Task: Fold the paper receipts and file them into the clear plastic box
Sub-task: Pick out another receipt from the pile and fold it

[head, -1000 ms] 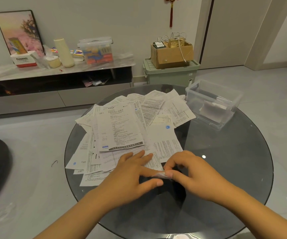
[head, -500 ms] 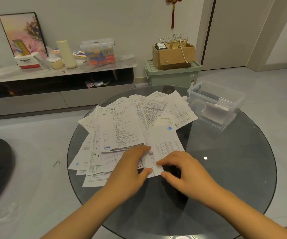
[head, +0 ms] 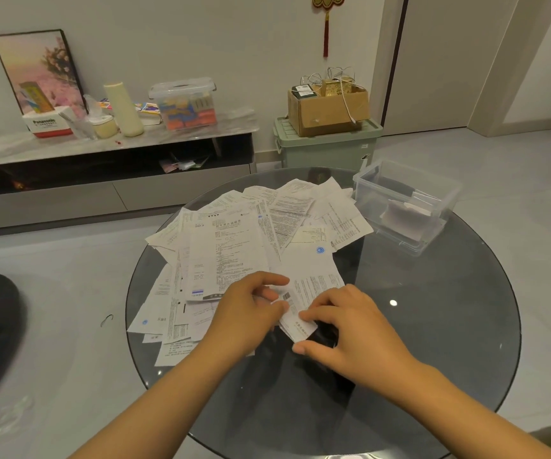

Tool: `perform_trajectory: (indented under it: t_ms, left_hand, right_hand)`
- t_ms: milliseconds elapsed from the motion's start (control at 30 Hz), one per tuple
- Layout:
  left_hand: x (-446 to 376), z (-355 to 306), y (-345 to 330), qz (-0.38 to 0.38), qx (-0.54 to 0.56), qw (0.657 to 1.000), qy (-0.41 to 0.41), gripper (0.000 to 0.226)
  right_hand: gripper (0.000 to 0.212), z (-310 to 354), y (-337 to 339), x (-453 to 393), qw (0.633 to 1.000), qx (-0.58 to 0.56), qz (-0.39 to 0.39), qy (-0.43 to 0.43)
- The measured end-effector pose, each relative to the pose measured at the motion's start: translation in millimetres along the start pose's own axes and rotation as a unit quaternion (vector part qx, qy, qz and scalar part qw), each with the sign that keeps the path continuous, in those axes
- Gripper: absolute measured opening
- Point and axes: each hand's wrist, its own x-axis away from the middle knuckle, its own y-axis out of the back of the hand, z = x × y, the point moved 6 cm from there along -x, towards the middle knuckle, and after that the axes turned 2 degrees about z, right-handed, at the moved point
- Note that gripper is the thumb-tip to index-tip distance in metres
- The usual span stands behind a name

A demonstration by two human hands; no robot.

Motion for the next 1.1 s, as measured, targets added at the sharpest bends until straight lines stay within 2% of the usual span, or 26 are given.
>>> perform_trajectory:
  t_ms: [67, 100, 233, 367, 500, 667, 933, 1100]
  left_hand:
    - [-2, -5, -2, -0.007, 0.07, 0.997, 0.024, 0.028]
    - [-3, -9, -3, -0.011, 0.099, 0.994, 0.033, 0.028]
    - [-10, -26, -13, 0.0, 0.164, 0.985, 0.054, 0.027]
    - [-20, -50, -26, 0.017, 0.137, 0.99, 0.001, 0.025]
    - [-31, -72, -40, 0.033, 0.034, 0.997, -0.062, 0.015]
    - [-54, -102, -54, 0.003, -0.046, 0.992, -0.122, 0.007]
    - [-101, -141, -85, 0.049, -0.01, 0.987, -0.155, 0.013]
    - [-133, -160, -107, 0.063, 0.003, 0.984, -0.169, 0.02]
  right_hand:
    - [0.062, 2, 7, -2, 1.0, 0.007, -0.026, -0.005]
    - [0.058, 1, 12, -3, 0.999, 0.019, -0.045, -0.004]
    - [0.022, -6, 39, -5, 0.988, 0.056, -0.141, -0.016]
    - [0.013, -16, 64, -10, 0.981, 0.054, -0.183, -0.035]
    - [0.006, -33, 86, -14, 0.972, 0.033, -0.218, -0.076]
    - [0.009, -54, 110, -20, 0.969, 0.021, -0.217, -0.116]
    - [0.016, -90, 152, -39, 0.965, 0.049, -0.201, -0.163]
    - [0.012, -121, 176, -54, 0.958, 0.034, -0.204, -0.197]
